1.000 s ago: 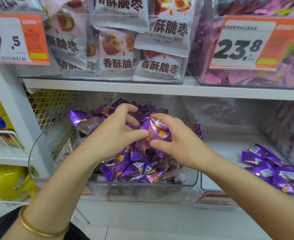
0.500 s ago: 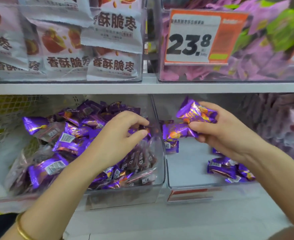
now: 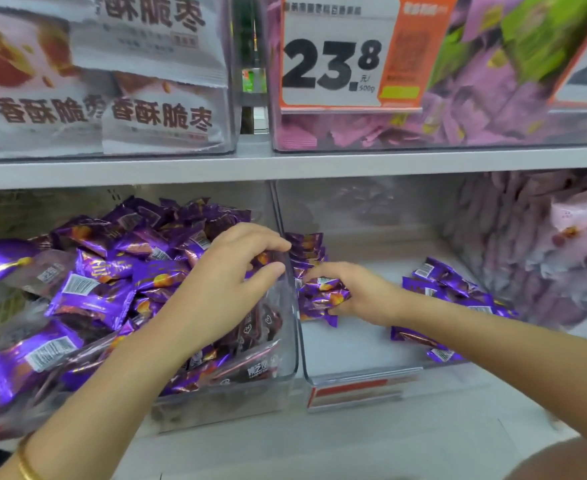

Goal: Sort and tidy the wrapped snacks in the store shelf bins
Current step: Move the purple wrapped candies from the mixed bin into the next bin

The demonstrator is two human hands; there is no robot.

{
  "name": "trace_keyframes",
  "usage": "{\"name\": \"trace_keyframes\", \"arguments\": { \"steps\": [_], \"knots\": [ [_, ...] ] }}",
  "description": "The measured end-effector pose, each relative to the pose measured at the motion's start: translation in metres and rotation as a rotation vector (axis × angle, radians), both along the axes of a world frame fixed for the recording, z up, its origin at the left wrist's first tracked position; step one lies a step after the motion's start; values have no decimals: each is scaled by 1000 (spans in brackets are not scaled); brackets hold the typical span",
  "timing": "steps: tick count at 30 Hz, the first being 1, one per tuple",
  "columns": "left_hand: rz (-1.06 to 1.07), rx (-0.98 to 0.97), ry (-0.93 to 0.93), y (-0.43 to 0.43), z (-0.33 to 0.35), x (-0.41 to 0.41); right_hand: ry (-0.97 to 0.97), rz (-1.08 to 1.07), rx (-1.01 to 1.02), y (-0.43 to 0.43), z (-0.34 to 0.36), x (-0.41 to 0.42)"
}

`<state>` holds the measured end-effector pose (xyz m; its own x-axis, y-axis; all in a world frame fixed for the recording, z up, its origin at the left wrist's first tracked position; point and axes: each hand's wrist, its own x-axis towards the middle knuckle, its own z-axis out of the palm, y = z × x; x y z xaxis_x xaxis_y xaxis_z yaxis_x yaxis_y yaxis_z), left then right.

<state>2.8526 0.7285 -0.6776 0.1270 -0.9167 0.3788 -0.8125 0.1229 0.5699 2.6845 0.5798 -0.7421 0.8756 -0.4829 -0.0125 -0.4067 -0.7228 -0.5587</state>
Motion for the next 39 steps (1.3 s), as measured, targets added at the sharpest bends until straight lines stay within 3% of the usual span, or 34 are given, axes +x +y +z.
{"name": "trace_keyframes", "arguments": {
  "steps": [3,6,9,16,21,27,39],
  "knots": [
    [-3,-2,9,-1,0,-1,6,40,-186,-2,-9,-4],
    [-4,-2,12,-2,-1,0,139,39,-371,-1,-4,-8],
    [-4,-3,14,-2,-1,0,176,39,-419,0,0,-11],
    [-11,5,8,-1,-1,1,-21,9,-208,-3,2,-16],
    [-17,12,34,-1,-1,0,19,-53,35,15,0,-16],
    [-12,26,27,0,-1,1,192,-117,-116,18,-8,-7],
    [-22,33,33,1,-1,1,173,-373,298,30,-3,7]
  ]
}}
